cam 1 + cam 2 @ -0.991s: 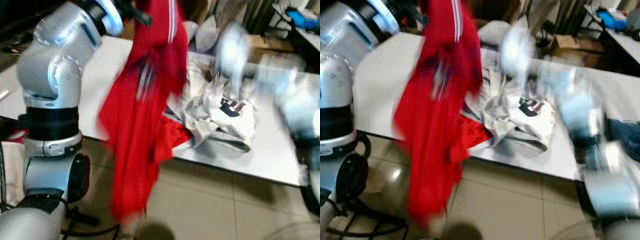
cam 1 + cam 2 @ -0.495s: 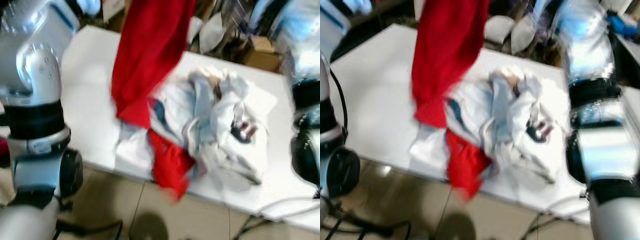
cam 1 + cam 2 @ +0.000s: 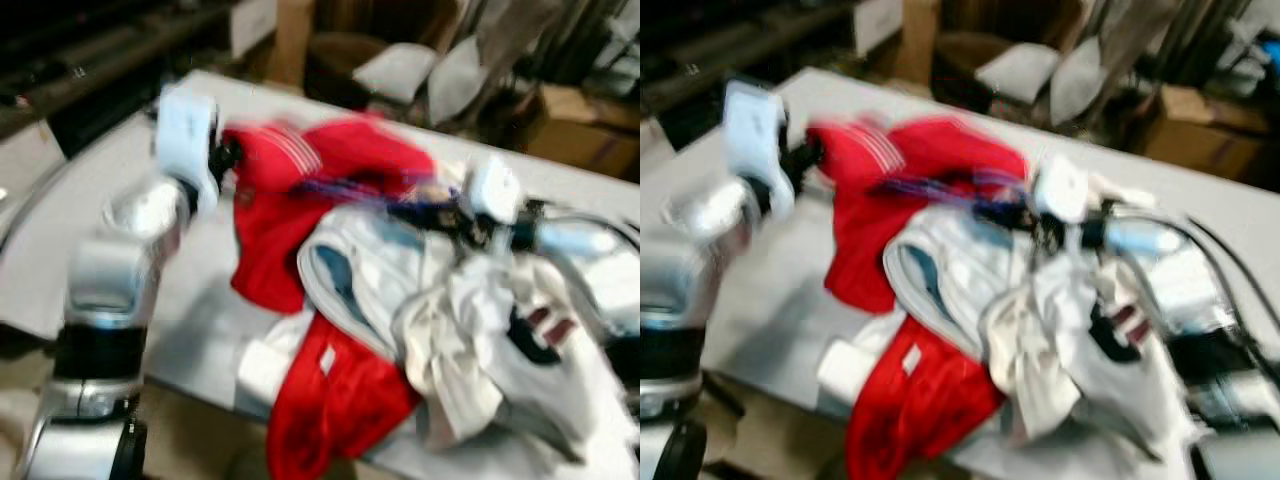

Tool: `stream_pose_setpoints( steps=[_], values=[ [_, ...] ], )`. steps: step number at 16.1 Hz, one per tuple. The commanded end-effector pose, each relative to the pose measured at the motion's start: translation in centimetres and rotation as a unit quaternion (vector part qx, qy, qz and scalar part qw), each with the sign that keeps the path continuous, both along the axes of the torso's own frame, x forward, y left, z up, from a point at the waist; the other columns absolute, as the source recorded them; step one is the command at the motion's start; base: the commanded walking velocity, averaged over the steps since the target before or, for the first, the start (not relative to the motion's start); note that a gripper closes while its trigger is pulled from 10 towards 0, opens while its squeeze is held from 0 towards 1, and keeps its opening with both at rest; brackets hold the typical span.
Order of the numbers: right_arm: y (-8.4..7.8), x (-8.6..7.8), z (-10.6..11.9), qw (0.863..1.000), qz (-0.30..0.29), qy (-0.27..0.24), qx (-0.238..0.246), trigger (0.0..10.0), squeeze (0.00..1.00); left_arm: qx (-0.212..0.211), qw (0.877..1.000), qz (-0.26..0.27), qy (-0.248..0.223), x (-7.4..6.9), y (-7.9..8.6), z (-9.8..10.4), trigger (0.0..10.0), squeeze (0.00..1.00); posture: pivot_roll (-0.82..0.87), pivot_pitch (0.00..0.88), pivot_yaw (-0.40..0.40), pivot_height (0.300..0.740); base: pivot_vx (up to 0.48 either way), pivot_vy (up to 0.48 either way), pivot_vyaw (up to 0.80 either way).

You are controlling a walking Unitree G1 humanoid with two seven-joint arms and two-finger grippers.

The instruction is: Hang hanger

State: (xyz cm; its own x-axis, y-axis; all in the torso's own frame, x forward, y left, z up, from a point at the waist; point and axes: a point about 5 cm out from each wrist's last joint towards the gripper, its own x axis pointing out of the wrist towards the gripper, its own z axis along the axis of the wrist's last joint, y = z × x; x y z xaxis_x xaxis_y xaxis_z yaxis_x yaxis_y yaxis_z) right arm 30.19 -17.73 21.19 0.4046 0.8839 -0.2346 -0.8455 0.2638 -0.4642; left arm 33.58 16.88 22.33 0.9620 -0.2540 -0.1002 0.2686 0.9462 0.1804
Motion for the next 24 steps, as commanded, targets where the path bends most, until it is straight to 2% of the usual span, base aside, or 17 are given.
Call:
stream_pose_setpoints(
  steps=[1,3,7,9,11,12,13,16,18,19,20,22,23,24],
  values=[
    [-0.1,-1.2,0.6,1.0,0.028,0.01,0.006,10.0,0.0,0.023,1.0,0.003,-0.02,0.1,-0.5,0.5,10.0,0.0,0.11,0.0,-0.06,0.74,0.0,0.0,0.0],
    [-0.6,-3.0,0.6,0.998,0.046,0.036,-0.019,10.0,0.0,0.061,0.998,0.0,-0.008,0.5,-0.6,-0.4,10.0,0.0,0.1,0.0,-0.053,0.74,0.0,0.0,0.0],
    [-1.5,-5.4,2.1,0.996,0.059,0.059,-0.032,10.0,0.0,0.073,0.997,-0.002,0.013,1.5,-0.2,-1.9,10.0,0.0,0.1,0.0,-0.044,0.74,0.0,0.0,0.0],
    [-2.4,-6.2,3.4,0.996,0.057,0.065,-0.024,10.0,0.0,0.094,0.995,-0.002,0.034,2.1,0.4,-3.1,10.0,0.0,0.1,0.0,-0.034,0.74,0.0,0.0,0.0],
    [-3.4,-6.5,5.1,0.998,0.039,0.057,0.011,10.0,0.0,0.113,0.991,-0.024,0.063,1.8,0.8,-4.5,10.0,0.0,0.09,0.0,-0.027,0.74,0.0,0.0,0.0],
    [-4.4,-6.5,6.6,0.998,0.012,0.044,0.052,10.0,0.0,0.104,0.99,-0.046,0.082,1.1,0.9,-5.6,10.0,0.73,0.09,0.0,-0.023,0.74,0.0,0.0,0.0],
    [-5.2,-6.7,7.3,0.997,-0.004,0.039,0.073,10.0,0.0,0.099,0.989,-0.064,0.089,0.5,0.8,-6.2,10.0,1.0,0.09,0.0,-0.023,0.74,0.0,0.0,0.0],
    [-6.6,-7.7,8.0,0.993,-0.026,0.055,0.099,10.0,0.0,0.09,0.989,-0.082,0.089,-0.4,1.0,-7.1,10.0,1.0,0.1,0.0,-0.033,0.74,0.0,0.0,0.0],
    [-6.7,-8.0,7.4,0.993,-0.036,0.068,0.086,10.0,0.0,0.075,0.992,-0.071,0.065,-0.2,1.2,-6.4,10.0,1.0,0.1,0.0,-0.035,0.74,0.0,0.0,0.0],
    [-6.5,-7.9,7.1,0.993,-0.042,0.065,0.092,10.0,0.0,0.064,0.993,-0.083,0.055,-0.2,1.0,-5.8,10.0,1.0,0.1,0.0,-0.035,0.74,0.0,0.0,0.0],
    [-6.5,-7.4,7.0,0.992,-0.059,0.054,0.097,10.0,0.0,0.061,0.99,-0.116,0.043,-0.5,0.4,-5.2,10.0,1.0,0.1,0.0,-0.03,0.74,0.0,0.0,0.0],
    [-6.2,-5.6,6.3,0.984,-0.138,0.031,0.111,10.0,0.0,0.059,0.977,-0.204,0.02,-2.0,-1.1,-3.8,10.0,1.0,0.09,0.0,-0.029,0.74,0.0,0.0,0.0],
    [-5.7,-5.3,5.8,0.981,-0.153,0.032,0.119,10.0,0.0,0.061,0.962,-0.265,0.012,-3.2,-1.6,-3.3,10.0,1.0,0.1,0.0,-0.034,0.74,0.0,0.0,0.0],
    [-5.3,-4.7,5.3,0.974,-0.181,0.04,0.131,10.0,0.0,0.056,0.952,-0.302,0.006,-4.2,-1.7,-2.7,10.0,1.0,0.1,0.0,-0.034,0.74,0.0,0.0,0.0]
  ],
)
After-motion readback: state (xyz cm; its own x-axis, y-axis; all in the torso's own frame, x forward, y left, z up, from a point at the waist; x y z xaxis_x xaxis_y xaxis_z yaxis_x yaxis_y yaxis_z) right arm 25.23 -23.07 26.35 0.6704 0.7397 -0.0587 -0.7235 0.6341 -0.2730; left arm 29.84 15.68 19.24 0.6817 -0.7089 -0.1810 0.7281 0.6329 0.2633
